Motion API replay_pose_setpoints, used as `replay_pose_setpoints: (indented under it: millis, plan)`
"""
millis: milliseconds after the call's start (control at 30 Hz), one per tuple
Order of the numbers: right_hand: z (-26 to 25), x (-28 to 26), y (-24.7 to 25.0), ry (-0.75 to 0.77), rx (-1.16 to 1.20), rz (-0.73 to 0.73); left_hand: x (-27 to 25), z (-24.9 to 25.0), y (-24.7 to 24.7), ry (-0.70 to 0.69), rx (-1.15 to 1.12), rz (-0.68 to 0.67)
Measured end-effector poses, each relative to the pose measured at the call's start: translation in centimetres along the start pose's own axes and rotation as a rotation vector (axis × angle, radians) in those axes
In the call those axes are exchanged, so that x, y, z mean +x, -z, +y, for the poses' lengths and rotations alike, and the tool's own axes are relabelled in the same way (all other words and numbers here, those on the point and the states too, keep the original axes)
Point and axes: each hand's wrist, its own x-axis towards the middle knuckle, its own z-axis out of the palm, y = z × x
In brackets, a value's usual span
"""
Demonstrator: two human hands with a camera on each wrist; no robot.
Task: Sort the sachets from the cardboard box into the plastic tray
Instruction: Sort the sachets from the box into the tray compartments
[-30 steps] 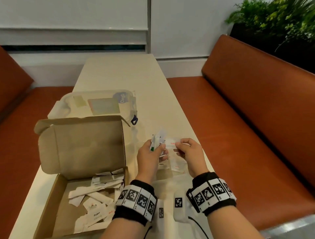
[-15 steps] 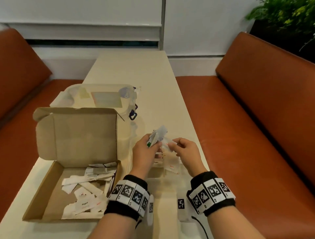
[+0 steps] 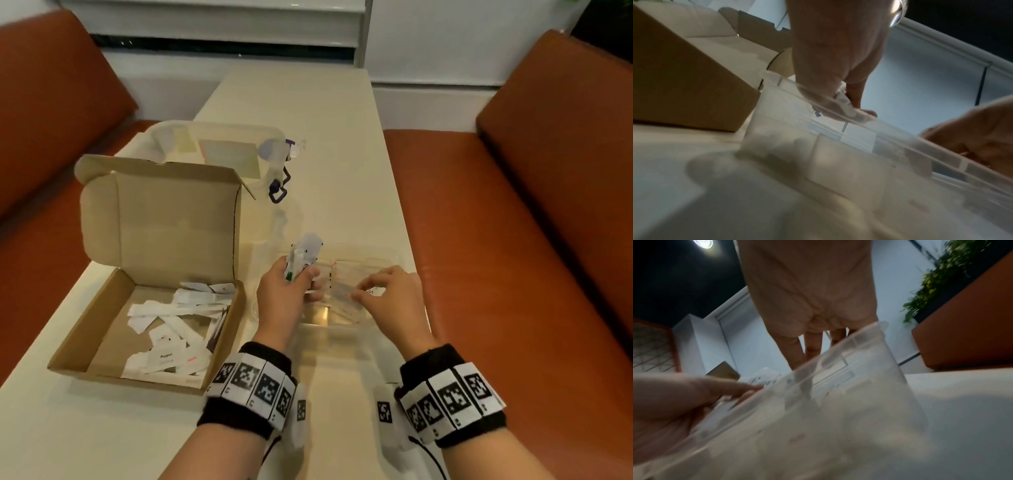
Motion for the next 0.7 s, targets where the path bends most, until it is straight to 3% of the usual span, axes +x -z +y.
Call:
replay_pose_setpoints:
  millis: [267, 700]
  plan:
    - [-0.3, 0.0, -1.7, 0.049, -0.346, -0.053, 0.4, -0.6, 0.1, 0.004, 0.013, -0.014]
    - [-0.7, 0.0, -2.9, -0.045, -0.346, -0.093, 0.5, -0.2, 0.1, 0.124, 0.024, -0.114]
